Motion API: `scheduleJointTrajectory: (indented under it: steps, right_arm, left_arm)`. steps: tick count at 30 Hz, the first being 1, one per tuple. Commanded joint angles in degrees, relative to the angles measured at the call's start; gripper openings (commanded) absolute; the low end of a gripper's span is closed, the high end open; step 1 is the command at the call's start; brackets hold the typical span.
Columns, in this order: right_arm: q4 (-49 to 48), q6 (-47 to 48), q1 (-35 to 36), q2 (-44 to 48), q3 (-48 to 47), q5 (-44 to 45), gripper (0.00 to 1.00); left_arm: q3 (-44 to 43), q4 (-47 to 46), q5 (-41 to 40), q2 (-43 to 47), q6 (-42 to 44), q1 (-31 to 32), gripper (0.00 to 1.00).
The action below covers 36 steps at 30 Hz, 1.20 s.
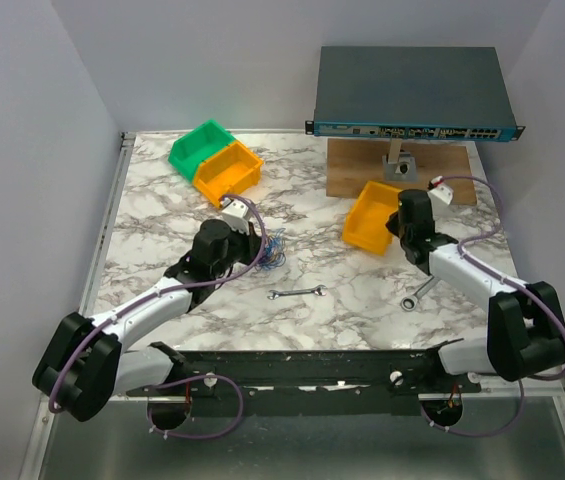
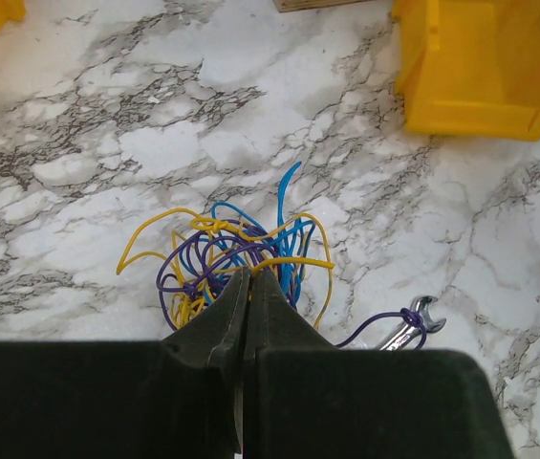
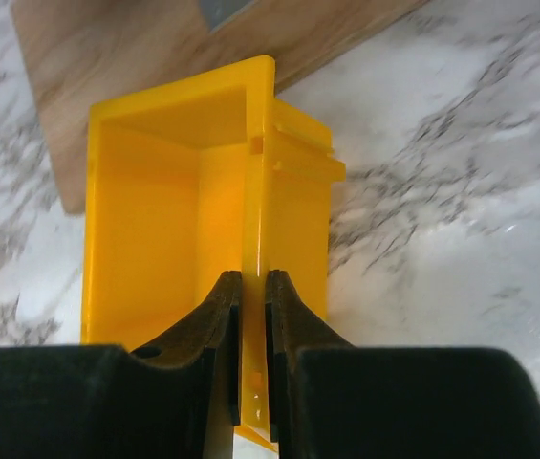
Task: Untangle the cables
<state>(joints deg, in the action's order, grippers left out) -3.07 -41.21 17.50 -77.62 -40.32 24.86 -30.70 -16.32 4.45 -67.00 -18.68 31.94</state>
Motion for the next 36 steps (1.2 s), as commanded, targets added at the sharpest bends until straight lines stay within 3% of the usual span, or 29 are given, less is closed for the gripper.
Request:
scheduleJointTrajectory:
  steps: [1, 2, 3, 4, 5, 8, 15, 19, 21, 29, 32, 36]
  right_arm:
    - [2.0, -1.4, -5.9, -3.4, -5.9, 2.9, 0.06]
    - [2.7, -0.5, -7.0, -5.0, -7.8, 1.0, 0.11]
    - [5.0, -0.1, -7.3, -6.2, -10.4, 0.5, 0.40]
    - [8.8, -0.7, -7.3, -7.8, -13.0, 0.8, 0.86]
    - [11.1, -0.5, -7.3, -8.8, -15.1, 0.1, 0.99]
    - [11.1, 1.4, -7.3, -7.7, -14.6, -3.8, 1.00]
    - [-2.1, 12.7, -5.0, 7.7, -1.2, -24.0, 1.00]
    - [-9.0, 15.0, -2.6, 9.8, 3.1, -44.5, 0.90]
    - [-13.2, 15.0, 0.0, 9.6, 5.0, -50.1, 0.86]
    - [-19.7, 20.6, 15.7, 4.5, 5.1, -53.6, 0.84]
    - [-23.2, 19.8, 16.4, 3.4, 7.2, -53.7, 0.81]
    - [-26.7, 19.2, 16.5, 3.7, 9.8, -53.8, 0.68]
  left_arm:
    - [1.1, -3.3, 2.1, 2.0, -0.3, 0.0, 0.00]
    - [1.2, -3.4, 2.3, 2.1, -0.2, 0.0, 0.00]
    - [1.2, -3.4, 2.6, 2.1, -0.2, -0.1, 0.00]
    - [1.2, -3.5, 3.0, 2.1, -0.2, 0.0, 0.00]
    - [1.1, -3.5, 3.6, 2.1, -0.1, 0.0, 0.00]
    - [0.9, -4.1, 6.1, 1.5, 0.1, 0.0, 0.00]
    - [0.8, -7.9, 14.1, -0.1, -0.4, -0.1, 0.00]
    - [1.0, -11.0, 19.5, -1.1, -1.5, -0.1, 0.00]
    - [1.4, -12.9, 21.5, -1.1, -1.8, -0.1, 0.00]
    - [2.1, -16.5, 28.3, -1.0, -1.9, -0.1, 0.00]
    - [2.3, -17.0, 29.2, -0.8, -2.1, 0.0, 0.00]
    - [3.4, -18.8, 29.8, 0.3, -2.5, -0.1, 0.00]
